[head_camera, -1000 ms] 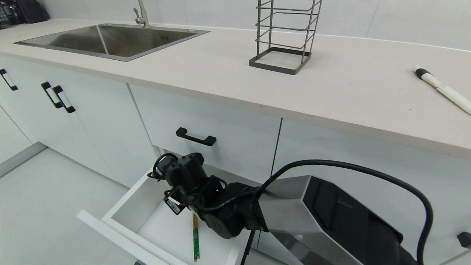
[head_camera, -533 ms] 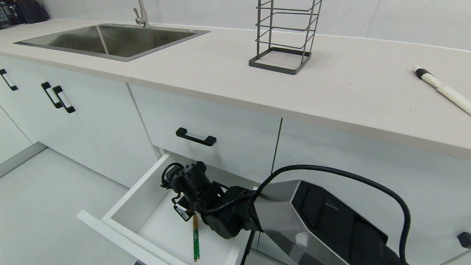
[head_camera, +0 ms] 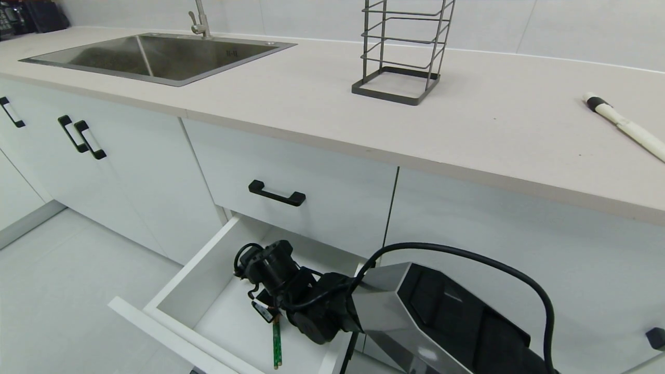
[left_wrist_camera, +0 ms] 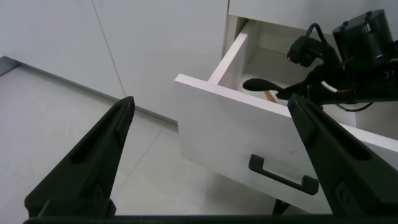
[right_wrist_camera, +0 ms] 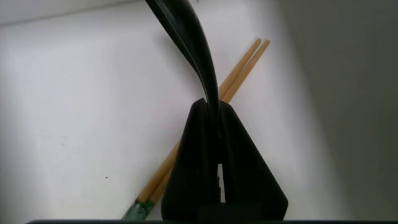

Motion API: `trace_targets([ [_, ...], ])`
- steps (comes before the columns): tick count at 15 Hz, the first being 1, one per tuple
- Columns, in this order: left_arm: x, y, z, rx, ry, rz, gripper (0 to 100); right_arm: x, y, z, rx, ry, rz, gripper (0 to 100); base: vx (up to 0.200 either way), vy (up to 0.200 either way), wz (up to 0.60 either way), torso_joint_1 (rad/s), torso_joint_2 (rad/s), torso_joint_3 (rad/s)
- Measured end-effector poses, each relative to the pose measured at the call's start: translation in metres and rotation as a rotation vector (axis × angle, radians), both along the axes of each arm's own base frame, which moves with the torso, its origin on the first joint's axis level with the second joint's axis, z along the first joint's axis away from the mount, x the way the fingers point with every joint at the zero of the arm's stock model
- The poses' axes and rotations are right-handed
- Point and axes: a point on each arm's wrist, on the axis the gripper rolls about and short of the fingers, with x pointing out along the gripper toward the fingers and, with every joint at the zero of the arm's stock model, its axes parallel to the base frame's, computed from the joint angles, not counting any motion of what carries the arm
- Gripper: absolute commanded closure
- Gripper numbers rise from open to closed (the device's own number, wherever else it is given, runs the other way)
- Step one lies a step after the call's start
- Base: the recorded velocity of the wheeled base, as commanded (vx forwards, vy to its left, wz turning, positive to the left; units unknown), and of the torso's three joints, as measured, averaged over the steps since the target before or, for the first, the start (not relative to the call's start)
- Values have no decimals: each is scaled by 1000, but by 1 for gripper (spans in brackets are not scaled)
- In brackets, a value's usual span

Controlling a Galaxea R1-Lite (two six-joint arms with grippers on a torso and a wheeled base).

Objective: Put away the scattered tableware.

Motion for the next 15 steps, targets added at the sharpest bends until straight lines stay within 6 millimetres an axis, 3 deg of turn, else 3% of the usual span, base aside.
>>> trace_targets([
  [7,0,0,0,0,0,1,0,0,-1,-11,-16,11,-1,100,0,0,0,0,0,0],
  [8,0,0,0,0,0,1,0,0,-1,-12,-17,12,0,0,0,0,0,0,0,0],
  [15,0,0,0,0,0,1,0,-7,3,-10,-17,5,6,0,0,0,0,0,0,0],
])
